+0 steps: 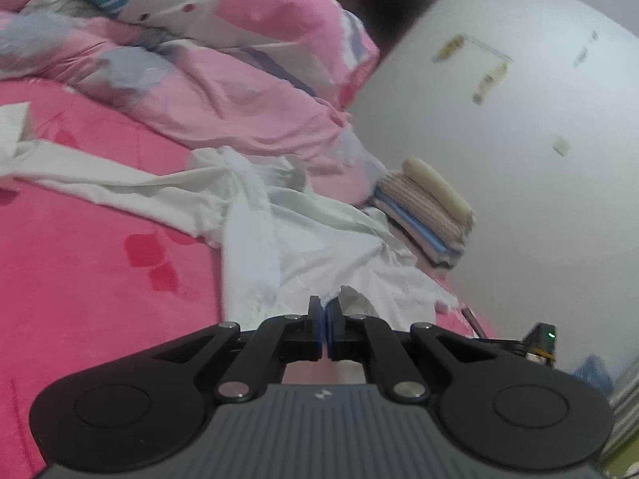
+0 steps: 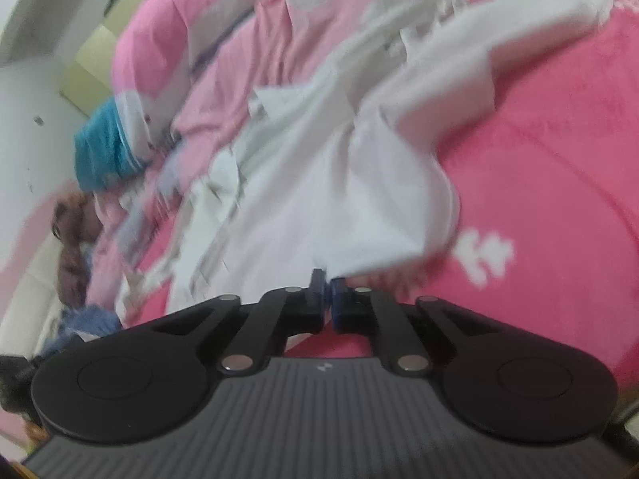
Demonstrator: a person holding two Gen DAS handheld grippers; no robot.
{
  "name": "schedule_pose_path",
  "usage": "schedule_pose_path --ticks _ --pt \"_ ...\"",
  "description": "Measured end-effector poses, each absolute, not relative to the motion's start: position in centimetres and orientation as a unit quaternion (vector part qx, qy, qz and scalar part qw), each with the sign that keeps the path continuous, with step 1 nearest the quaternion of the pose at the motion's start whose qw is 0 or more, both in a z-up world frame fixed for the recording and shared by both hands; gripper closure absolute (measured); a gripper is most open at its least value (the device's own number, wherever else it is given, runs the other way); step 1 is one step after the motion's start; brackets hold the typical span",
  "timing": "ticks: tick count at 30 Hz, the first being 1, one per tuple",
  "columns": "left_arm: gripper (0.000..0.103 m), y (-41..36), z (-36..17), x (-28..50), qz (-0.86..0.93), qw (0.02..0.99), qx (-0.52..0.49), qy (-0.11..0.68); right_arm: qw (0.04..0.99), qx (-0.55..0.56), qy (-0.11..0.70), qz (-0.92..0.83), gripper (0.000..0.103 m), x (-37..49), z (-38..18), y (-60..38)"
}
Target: Fold clothes
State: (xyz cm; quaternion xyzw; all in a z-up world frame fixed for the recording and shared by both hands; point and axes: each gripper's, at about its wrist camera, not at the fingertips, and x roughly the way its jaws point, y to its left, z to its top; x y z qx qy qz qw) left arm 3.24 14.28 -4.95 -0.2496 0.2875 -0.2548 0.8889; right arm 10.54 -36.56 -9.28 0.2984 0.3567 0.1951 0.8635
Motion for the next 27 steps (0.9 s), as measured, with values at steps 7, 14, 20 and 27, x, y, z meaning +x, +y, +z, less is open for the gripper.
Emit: schedule_pose_path --ticks 7,14,20,27 --pt "0.1 15.3 -6.1 4.4 -0.263 0.875 -0.273 0.301 0.878 0.343 0.284 0.175 0.103 10.2 -4.7 -41.6" --pt "0.1 11.8 -7.7 4.8 -0.359 0.839 -0.22 0.345 0.891 0.317 0.309 0.096 0.103 9.4 -7.1 -44.6" --pt "0.079 9.4 -9.5 4.2 -0.408 0.8 -0.155 0.412 0.896 0.271 0.35 0.038 0.103 8.5 -10.4 -45.2" --pt "0.063 11.9 -7.3 4.7 -0.385 0.825 -0.16 0.383 0.901 0.267 0.341 0.007 0.099 6.6 -10.3 -47.4"
